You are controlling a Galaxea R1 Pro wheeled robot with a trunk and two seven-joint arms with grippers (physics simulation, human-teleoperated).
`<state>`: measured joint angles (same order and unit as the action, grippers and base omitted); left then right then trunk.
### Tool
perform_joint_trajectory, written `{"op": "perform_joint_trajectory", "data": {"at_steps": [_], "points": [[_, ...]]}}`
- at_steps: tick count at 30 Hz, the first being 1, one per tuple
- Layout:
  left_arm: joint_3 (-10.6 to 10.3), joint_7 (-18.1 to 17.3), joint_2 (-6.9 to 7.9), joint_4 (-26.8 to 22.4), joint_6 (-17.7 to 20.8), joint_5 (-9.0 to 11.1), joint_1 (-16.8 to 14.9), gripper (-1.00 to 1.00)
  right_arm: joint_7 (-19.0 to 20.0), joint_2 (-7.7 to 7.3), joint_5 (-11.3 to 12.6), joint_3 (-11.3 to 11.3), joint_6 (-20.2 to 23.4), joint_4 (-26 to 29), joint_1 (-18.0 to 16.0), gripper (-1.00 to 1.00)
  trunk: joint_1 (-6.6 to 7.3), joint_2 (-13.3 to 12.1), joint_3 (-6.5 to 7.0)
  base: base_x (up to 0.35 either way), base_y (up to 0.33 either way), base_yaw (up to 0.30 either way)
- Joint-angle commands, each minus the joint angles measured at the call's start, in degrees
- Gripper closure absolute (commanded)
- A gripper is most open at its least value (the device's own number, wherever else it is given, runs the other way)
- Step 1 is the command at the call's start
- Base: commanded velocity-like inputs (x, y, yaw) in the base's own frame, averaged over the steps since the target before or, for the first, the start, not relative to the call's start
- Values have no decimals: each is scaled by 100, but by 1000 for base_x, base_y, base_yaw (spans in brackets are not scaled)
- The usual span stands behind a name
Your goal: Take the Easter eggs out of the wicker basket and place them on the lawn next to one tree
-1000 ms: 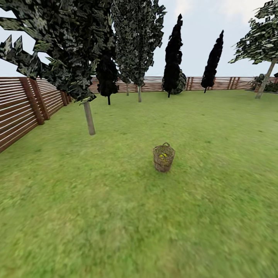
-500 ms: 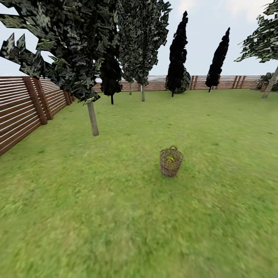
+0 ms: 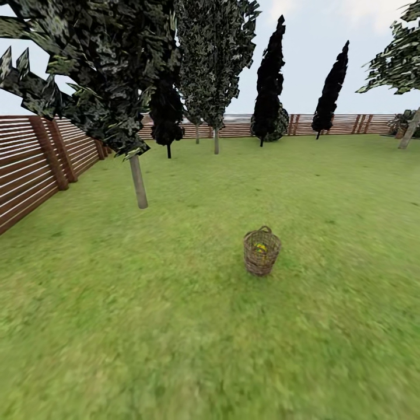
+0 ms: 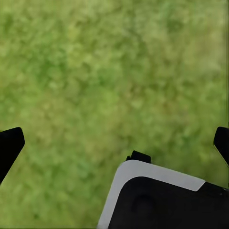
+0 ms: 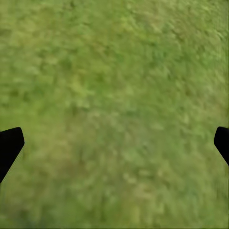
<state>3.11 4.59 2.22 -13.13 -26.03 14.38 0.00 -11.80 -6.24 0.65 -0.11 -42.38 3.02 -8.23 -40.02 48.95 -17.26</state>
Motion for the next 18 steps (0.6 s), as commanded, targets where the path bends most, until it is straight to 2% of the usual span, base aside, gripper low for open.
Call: {"op": "perform_joint_trajectory", "data": {"at_steps": [1,13,18], "points": [[23,7,-2,-6,-7,-21,0,-100,-7,0,5,3,-16,-1,-3,-100,-4,4,-6,332,0,0],[23,7,-2,-6,-7,-19,0,-100,-12,0,5,3,-25,-1,-3,-100,-4,4,-6,332,2,0],[23,7,-2,-6,-7,-16,0,-100,-12,0,5,3,-24,-3,-3,-100,-4,4,-6,332,79,0]]}}
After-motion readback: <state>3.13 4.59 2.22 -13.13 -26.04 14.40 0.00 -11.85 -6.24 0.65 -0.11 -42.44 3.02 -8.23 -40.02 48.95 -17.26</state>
